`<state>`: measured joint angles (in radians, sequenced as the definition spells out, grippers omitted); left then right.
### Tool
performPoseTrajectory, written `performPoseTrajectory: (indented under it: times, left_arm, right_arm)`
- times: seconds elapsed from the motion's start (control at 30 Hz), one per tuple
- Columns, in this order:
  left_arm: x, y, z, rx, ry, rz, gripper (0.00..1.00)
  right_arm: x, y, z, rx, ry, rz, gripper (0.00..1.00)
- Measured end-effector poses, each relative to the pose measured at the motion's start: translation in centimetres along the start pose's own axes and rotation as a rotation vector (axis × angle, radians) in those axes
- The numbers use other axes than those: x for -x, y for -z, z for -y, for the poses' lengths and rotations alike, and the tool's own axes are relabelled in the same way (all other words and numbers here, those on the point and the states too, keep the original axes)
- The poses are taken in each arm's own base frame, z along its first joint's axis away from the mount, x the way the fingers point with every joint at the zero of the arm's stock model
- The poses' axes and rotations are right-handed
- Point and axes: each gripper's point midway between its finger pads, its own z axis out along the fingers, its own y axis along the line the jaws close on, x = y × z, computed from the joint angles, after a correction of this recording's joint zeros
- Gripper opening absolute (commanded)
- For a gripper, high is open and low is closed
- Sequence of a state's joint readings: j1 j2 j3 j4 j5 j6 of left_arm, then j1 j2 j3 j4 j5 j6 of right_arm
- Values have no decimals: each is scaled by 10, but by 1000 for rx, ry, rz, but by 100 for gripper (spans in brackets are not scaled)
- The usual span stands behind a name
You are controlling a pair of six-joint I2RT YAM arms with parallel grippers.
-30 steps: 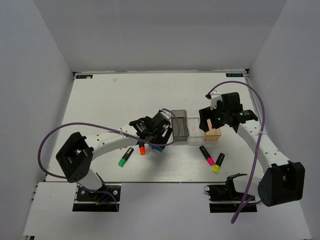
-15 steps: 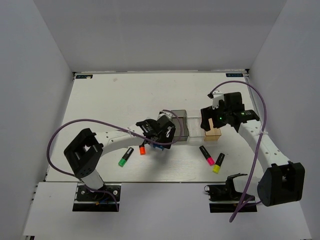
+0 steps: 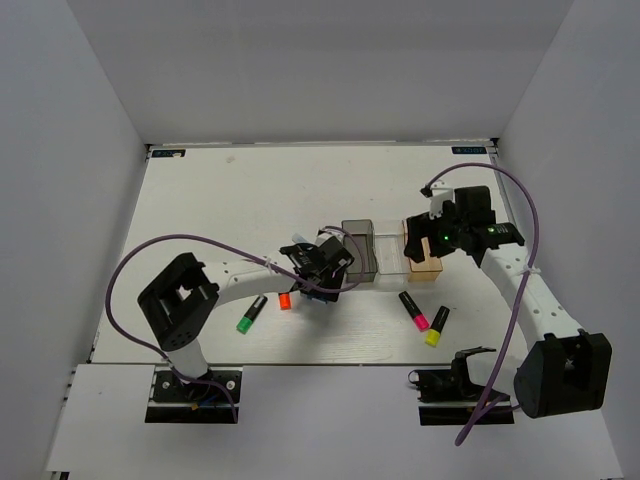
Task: Sort the stationery into containers
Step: Pick up the stationery from the center of the board.
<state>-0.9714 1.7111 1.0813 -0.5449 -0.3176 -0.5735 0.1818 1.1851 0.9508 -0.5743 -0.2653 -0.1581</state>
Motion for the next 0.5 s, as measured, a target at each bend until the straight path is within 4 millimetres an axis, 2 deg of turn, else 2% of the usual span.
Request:
performPoseTrajectory:
  times: [0.03,0.07,0.1,0.13,0.27,0.3,0.37,0.4,0.43,0.5]
  left_arm:
    - [-1,2,0,2,-11,-7,0]
    - [-2,5,1,6,-25,-18,0]
    - [-2,10,2,7,-42,-26,0]
    - [2,16,5,0,-61,-26,0]
    - [37,53,26,-95,-123,15,0]
    - [49,64,34,-141,-141,26,0]
    - [77,86,50,-255,-182,58,0]
    - [93,99,56,-317,-205,81,0]
    - [110,109,60,-370,-221,103,0]
    - [145,126,66,-462,-260,162,0]
  right_arm:
    - [0,0,0,2,-1,1,72]
    - [1,0,0,7,3,4,52]
    - [1,1,-1,15,4,6,5]
    - [1,1,-2,24,1,7,0]
    - [1,1,-7,60,-1,9,0]
    - [1,1,-8,67,0,11,5]
    - [1,1,-11,81,1,13,30]
    - [1,2,-12,91,4,13,57]
    - [0,2,-14,102,5,12,65]
    - [-1,2,-17,124,18,8,71]
